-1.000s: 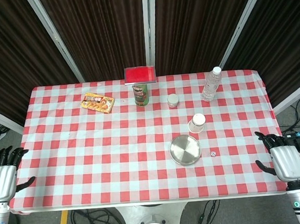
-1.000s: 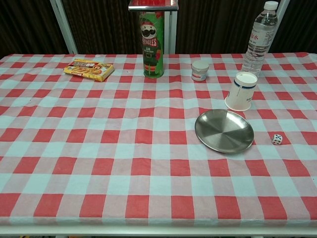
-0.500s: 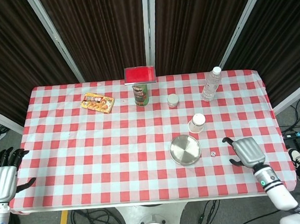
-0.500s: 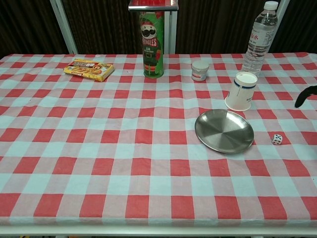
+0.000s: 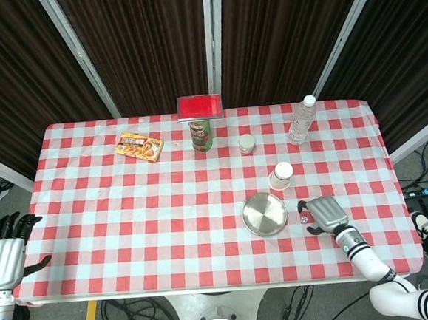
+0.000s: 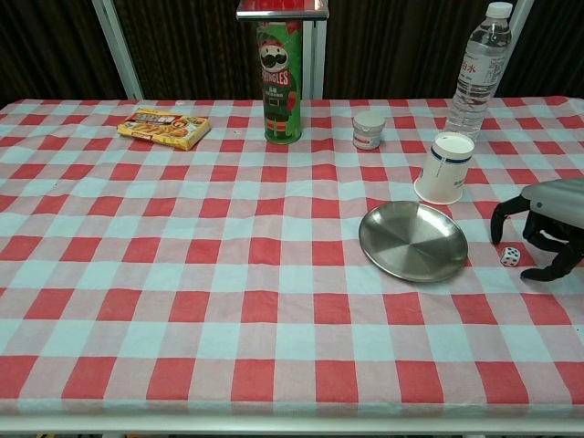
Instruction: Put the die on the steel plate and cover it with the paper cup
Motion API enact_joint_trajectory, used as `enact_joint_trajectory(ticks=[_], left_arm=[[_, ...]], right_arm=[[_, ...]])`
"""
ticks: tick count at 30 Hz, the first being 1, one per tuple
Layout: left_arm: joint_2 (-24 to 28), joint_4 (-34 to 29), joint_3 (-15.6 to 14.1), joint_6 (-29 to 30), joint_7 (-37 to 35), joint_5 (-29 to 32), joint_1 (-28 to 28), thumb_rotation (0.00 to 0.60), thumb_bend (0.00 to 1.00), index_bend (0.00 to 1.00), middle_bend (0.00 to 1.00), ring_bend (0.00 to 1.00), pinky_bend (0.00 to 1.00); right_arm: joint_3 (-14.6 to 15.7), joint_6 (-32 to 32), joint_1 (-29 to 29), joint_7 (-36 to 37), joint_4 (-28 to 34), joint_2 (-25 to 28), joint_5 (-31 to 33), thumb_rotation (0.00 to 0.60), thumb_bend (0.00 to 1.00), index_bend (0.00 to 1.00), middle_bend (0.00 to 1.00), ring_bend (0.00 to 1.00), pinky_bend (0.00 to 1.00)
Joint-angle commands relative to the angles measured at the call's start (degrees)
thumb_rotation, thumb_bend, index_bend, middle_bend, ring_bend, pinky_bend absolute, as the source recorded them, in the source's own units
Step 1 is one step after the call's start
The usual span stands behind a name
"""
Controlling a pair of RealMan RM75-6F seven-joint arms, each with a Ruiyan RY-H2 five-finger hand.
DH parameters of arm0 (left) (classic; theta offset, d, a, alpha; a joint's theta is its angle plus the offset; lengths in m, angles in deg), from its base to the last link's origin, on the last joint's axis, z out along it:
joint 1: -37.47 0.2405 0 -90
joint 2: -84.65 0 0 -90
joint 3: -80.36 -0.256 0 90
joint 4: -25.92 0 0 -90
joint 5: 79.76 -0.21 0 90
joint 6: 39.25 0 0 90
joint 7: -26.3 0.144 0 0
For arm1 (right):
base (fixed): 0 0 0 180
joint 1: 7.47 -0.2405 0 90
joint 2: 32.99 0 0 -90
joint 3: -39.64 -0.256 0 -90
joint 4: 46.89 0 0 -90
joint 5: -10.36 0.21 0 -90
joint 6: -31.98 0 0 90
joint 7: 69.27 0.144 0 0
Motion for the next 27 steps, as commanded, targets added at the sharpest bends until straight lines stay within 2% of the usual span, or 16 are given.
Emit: enact_joint_trajectory(ticks=[1,16,22,27], left_arm=[[0.0,-0.01,0.03,-0.03,-0.02,0.01,-0.03,0.6,0.0,0.23,0.19,0.1,0.11],[-0.3,0.54,0.11,-0.4,-0.56,0.33,-0.06,0.6,0.0,0.23,0.19,0.1,0.11],[-0.21,0.7,0.19,-0.42,-0.77,0.25,-0.14,0.6,0.0,0.23,0.19,0.1,0.11],[-0.24,0.69,0.21,-0.09,-0.76,0.13,-0.02,0.6,0.0,0.23,0.19,0.1,0.11]], right_arm=[[0.22,0.03,-0.23,0.28,-0.46,-0.34,-0.04,0.6,0.16,0.42,0.86,0.89,0.89],[0.86,0.3,-1.5,0.45,-1.3,-1.28,0.5,0.6,0.29,0.52,0.86,0.89,0.89],[-0.58,2.87,-2.01,4.73,2.67,1.1,-1.84,0.6,0.31,0.56,0.87,0.89,0.9],[-2.23,-0.02,-5.45,6.23,3.18,0.38,-2.05,0.6,0.31,0.57,0.87,0.89,0.9]])
